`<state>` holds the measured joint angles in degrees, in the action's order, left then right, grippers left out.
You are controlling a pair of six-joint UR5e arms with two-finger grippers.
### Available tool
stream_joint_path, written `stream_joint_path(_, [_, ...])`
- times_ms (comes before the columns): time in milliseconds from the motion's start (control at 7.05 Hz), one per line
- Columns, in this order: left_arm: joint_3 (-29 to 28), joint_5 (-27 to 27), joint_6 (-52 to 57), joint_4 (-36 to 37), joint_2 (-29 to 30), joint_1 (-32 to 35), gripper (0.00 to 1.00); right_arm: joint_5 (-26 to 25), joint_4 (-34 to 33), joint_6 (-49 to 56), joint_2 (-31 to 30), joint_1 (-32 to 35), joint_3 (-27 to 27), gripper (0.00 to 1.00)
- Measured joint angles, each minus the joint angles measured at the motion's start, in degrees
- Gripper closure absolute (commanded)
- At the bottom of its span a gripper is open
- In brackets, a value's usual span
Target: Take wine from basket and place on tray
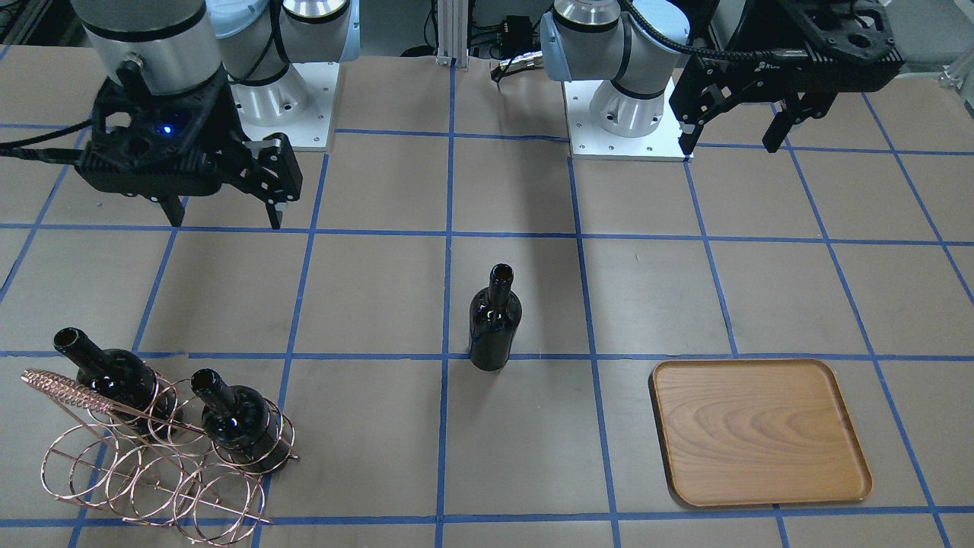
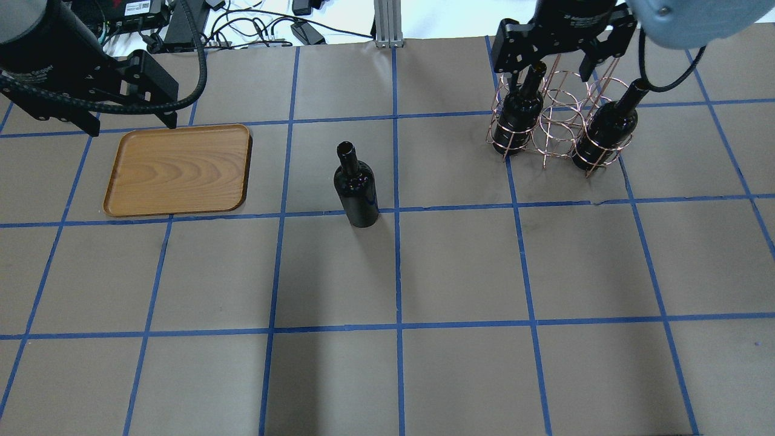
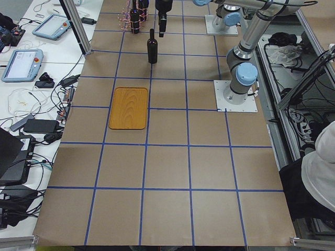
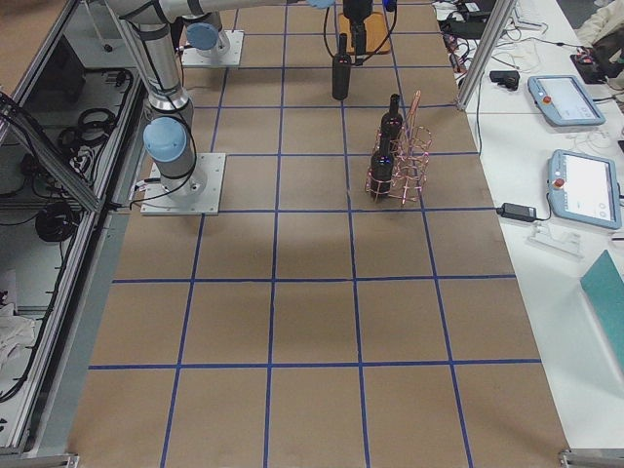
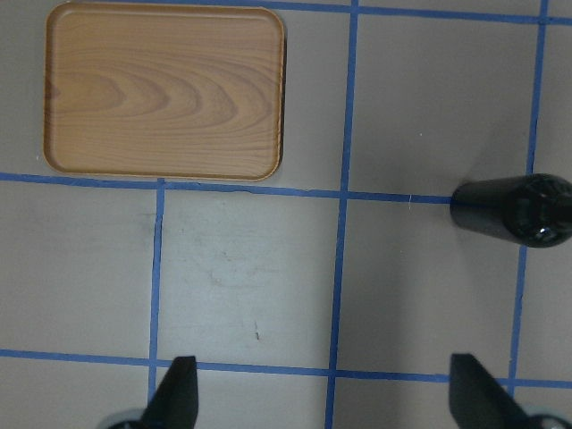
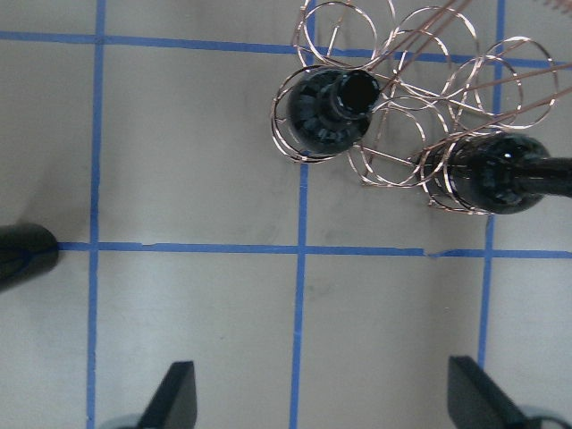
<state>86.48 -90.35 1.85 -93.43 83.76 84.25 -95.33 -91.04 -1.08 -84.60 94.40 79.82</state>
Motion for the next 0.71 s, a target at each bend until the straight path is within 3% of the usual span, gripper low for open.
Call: stream_joint_path(709, [0.0, 0.0, 0.0, 0.0, 0.0, -0.12, 0.0, 2.12, 0.98, 1.45, -1.89, -1.61, 2.91, 0.0])
